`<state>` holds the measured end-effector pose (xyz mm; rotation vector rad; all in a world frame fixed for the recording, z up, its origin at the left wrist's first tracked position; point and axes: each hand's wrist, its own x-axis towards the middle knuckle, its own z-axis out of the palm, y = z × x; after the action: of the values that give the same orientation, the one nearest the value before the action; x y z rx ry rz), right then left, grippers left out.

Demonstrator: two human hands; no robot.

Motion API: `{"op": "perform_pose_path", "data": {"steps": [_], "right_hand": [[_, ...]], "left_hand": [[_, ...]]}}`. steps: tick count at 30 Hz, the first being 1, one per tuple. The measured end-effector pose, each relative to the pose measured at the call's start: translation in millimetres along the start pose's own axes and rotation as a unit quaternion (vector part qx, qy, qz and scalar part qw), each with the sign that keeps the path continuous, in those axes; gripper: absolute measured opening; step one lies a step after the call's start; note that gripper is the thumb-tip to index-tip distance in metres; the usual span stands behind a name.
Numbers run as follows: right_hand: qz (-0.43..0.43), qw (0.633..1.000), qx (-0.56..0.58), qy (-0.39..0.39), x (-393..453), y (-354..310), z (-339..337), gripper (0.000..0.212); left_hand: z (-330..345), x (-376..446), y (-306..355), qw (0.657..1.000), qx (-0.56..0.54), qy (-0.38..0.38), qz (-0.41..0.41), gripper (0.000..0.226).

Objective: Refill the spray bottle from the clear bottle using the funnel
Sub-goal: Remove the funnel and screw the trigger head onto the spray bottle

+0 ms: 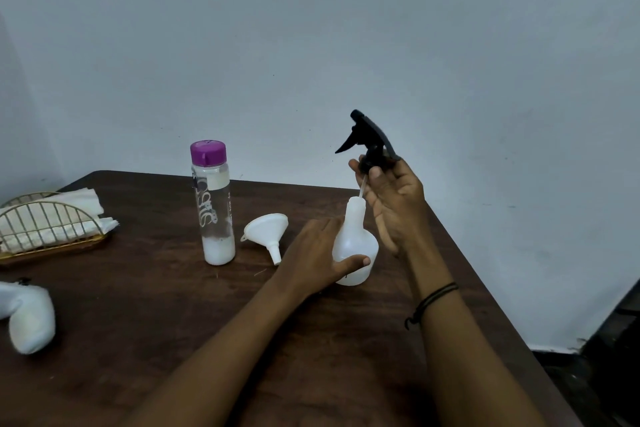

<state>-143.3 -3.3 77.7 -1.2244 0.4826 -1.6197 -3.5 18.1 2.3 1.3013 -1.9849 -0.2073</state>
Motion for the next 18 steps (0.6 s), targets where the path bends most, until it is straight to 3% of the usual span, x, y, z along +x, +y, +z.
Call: {"op": "perform_pose_path", "data": {"steps": [3,8,15,18], "right_hand": [[0.007,0.997,-0.081,0.013,-1.1,12.5,-11.2,0.019],[0.022,0.972,-0.235,0.013,-6.3,21.5,-19.1,0.023],[0.061,0.973,-0.218,0.037,-11.5,32.0,-21.6,0.018],[0.053,0.975,-0.213,0.029,-12.2,33.2,-24.2,0.026]], "left_hand": [[2.0,1.1,-2.5,1.000,-0.006,0.002,0.002,0.064],[4.0,2.1,-5.3,1.000,-0.006,0.012,0.010,0.062],[4.6,1.8,-5.8,0.999,-0.008,0.025,0.026,0.066],[5.9,2.0,-7.2,0.999,-0.012,0.023,0.020,0.066]]}}
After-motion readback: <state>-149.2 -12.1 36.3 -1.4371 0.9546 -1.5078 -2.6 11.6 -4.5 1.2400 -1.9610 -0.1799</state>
